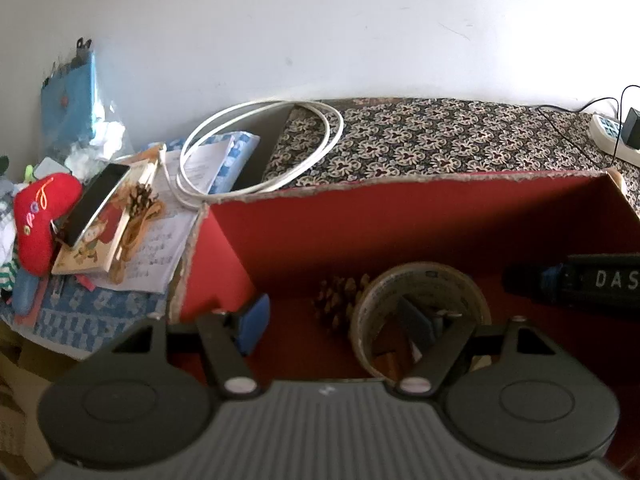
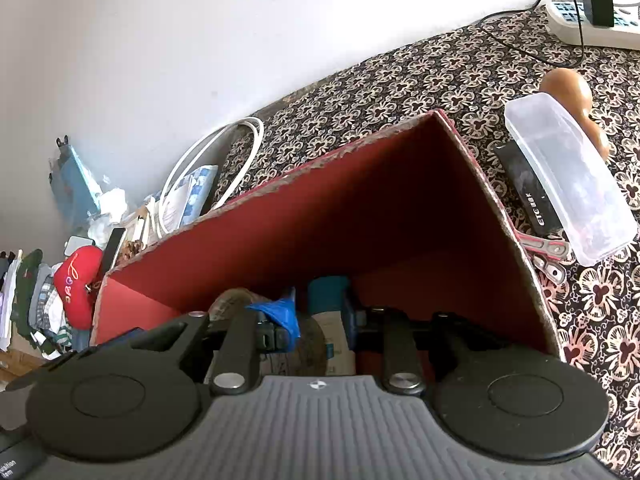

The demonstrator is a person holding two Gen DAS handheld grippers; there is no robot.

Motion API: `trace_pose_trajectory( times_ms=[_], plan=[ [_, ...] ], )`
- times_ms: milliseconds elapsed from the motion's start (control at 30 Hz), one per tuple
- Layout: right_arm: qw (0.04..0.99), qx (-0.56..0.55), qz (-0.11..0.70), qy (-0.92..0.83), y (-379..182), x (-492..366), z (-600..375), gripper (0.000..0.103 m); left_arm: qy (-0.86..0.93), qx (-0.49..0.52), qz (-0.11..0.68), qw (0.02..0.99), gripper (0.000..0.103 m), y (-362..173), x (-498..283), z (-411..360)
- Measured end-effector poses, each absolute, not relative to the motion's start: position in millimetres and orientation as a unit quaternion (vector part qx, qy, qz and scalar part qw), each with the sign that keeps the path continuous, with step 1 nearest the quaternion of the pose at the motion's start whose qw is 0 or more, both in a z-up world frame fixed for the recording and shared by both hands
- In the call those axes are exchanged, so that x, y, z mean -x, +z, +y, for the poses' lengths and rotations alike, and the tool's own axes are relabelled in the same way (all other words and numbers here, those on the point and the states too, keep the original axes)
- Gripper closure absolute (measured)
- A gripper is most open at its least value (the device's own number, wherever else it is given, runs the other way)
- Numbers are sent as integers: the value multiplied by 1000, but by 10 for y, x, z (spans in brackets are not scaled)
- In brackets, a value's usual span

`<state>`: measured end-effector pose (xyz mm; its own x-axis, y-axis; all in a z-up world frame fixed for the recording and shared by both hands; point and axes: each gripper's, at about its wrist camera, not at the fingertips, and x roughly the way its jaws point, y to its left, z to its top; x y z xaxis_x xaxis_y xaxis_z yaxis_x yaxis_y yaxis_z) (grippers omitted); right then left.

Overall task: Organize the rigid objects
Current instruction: 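Withdraw the right gripper and move it toward the clear plastic case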

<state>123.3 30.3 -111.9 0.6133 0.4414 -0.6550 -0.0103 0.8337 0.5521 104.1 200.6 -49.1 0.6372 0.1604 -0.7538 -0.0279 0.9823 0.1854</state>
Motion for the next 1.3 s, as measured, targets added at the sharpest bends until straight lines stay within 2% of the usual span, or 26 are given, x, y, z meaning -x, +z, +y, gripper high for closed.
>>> trace_pose_trajectory(
  times_ms=[467, 833, 1300],
  plan=[
    [860, -248, 423, 139, -1112, -1254, 302, 95, 48, -93, 407, 908, 22, -482, -1002, 1970],
    [852, -264, 394, 219, -1044, -1159, 225, 95, 58, -87, 348, 932, 21, -227, -678, 1864],
    [852, -273, 317, 316, -650, -713, -664, 96, -17, -64, 313, 947, 21, 194, -30, 961]
  ],
)
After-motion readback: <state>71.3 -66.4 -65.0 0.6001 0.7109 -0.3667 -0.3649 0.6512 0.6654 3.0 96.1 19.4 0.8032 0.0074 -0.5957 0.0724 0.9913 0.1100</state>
